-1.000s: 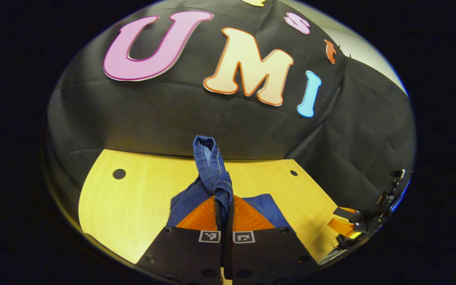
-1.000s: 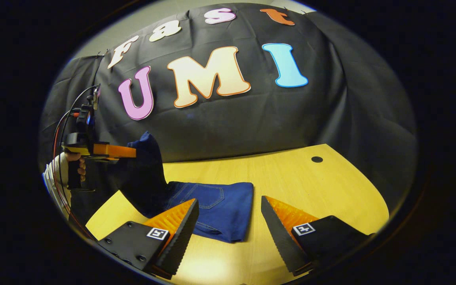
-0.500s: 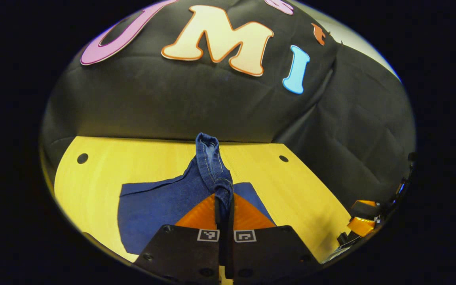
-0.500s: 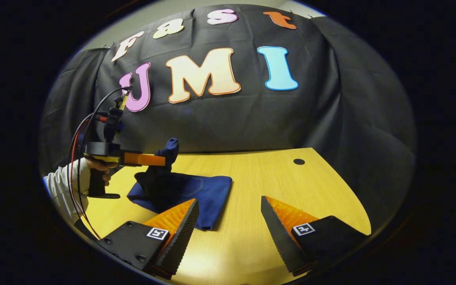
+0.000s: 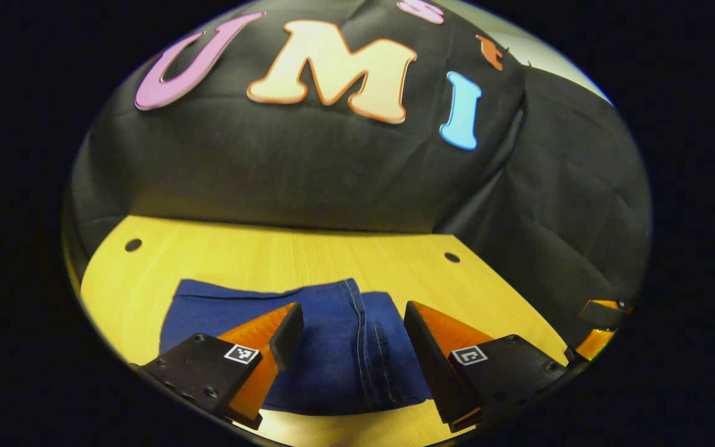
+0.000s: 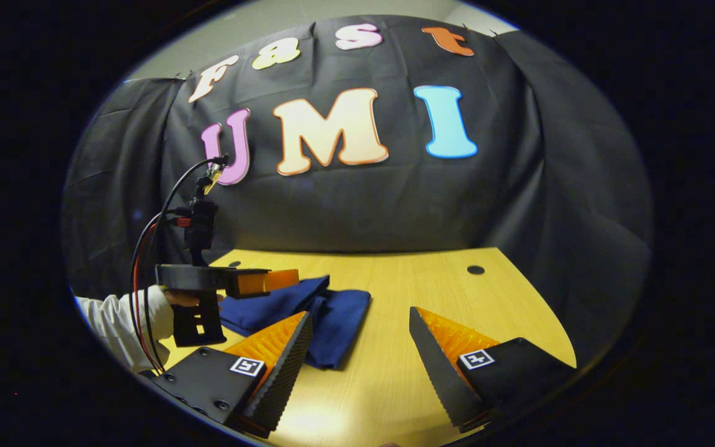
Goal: Grasp the waist and the cuffs of the jeans and fold them to make the two legs overlap; first hold the waist and fold one-third of the jeans toward the cuffs, then hold the cuffs and fold the remaining one-third in the same direction to finish folding.
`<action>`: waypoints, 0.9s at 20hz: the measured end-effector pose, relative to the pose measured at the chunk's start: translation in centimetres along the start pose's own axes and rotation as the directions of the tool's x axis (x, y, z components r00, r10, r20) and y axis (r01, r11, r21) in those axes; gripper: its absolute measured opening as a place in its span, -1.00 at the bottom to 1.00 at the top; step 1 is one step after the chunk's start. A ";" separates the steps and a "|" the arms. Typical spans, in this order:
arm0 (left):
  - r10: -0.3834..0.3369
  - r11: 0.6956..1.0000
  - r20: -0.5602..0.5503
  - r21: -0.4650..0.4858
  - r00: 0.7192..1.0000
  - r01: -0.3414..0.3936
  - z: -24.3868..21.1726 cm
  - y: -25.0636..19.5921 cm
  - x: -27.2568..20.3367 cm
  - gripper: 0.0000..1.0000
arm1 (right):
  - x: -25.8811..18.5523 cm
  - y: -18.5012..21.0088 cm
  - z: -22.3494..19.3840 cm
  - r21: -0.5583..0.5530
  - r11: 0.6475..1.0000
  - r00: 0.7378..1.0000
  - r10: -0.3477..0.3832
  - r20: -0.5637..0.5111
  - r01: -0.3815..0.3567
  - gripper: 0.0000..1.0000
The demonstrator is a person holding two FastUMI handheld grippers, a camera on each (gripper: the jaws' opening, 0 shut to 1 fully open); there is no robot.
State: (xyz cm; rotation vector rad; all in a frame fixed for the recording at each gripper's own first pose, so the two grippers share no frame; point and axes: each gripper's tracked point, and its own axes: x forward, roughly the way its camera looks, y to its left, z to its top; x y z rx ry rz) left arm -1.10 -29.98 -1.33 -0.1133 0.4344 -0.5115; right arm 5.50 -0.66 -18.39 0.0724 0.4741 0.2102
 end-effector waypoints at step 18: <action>0.133 0.967 0.397 0.150 0.908 -0.207 10.0 4.8 -27.2 0.91 | -8.7 13.4 12.9 0.057 0.998 0.920 0.015 0.391 -0.040 0.94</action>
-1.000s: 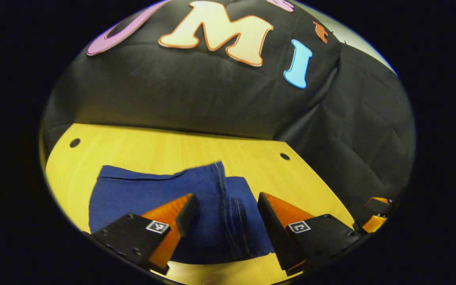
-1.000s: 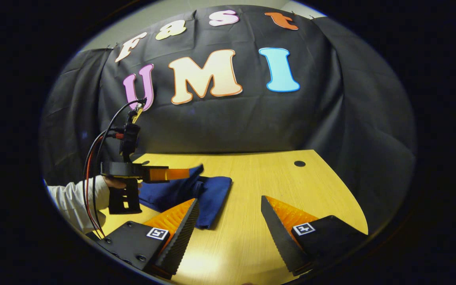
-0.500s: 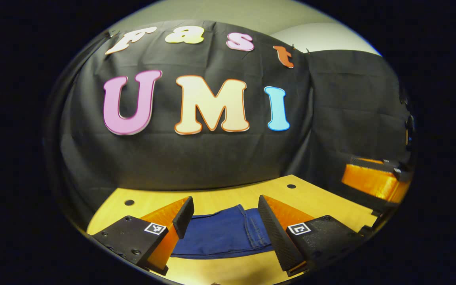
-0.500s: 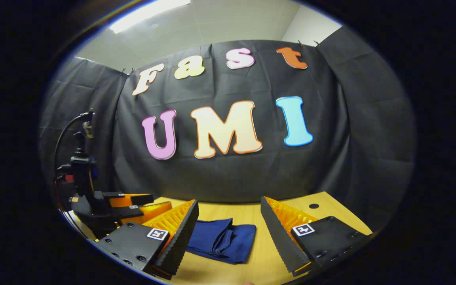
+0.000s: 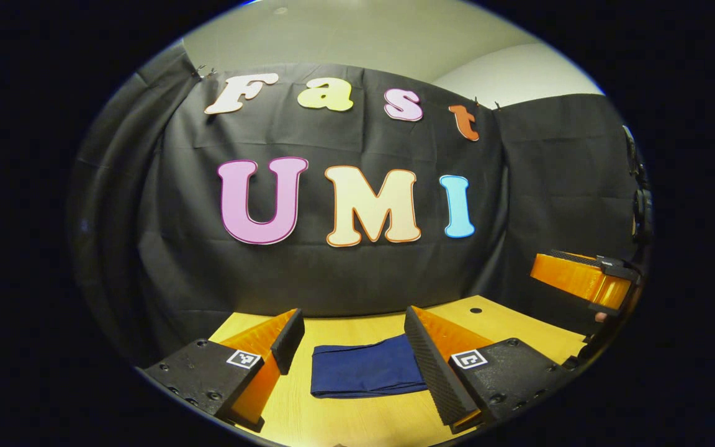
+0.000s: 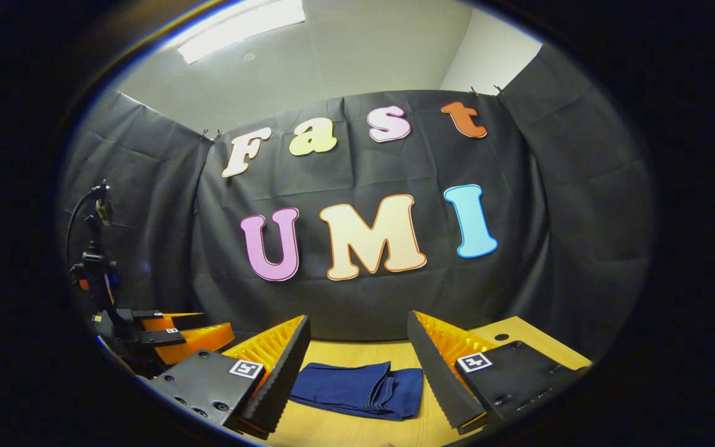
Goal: Grasp the waist and the cuffs of the jeans and fold them to make the two legs overlap; first hold the waist and fold one-third of the jeans toward the cuffs, then hold the cuffs and fold the remaining one-third in the same direction to finish folding.
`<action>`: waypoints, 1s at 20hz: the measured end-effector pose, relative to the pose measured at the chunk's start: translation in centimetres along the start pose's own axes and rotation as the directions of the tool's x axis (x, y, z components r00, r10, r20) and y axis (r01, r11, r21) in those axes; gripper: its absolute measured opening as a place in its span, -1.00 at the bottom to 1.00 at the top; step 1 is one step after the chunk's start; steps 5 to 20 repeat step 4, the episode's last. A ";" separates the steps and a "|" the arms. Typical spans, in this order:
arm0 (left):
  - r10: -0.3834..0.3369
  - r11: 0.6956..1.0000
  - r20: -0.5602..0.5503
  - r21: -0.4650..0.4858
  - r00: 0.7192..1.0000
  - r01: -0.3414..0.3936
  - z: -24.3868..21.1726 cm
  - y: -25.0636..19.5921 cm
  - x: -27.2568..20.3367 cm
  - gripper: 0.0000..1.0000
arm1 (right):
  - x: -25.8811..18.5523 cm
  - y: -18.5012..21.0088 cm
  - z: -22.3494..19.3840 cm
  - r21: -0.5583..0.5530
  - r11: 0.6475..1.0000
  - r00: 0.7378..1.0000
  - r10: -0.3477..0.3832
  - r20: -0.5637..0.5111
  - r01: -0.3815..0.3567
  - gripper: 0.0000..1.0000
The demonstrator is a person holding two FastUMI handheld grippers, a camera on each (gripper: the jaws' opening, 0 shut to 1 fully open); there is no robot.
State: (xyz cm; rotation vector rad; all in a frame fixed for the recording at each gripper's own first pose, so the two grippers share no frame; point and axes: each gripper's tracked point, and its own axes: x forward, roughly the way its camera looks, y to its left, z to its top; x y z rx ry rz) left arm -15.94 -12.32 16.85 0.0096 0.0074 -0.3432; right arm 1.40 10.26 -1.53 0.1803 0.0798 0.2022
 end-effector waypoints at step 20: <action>0.002 1.000 0.010 0.007 1.000 -0.002 0.3 0.1 -1.1 0.90 | -0.8 0.8 0.9 -0.006 1.000 1.000 0.012 0.016 -0.012 0.94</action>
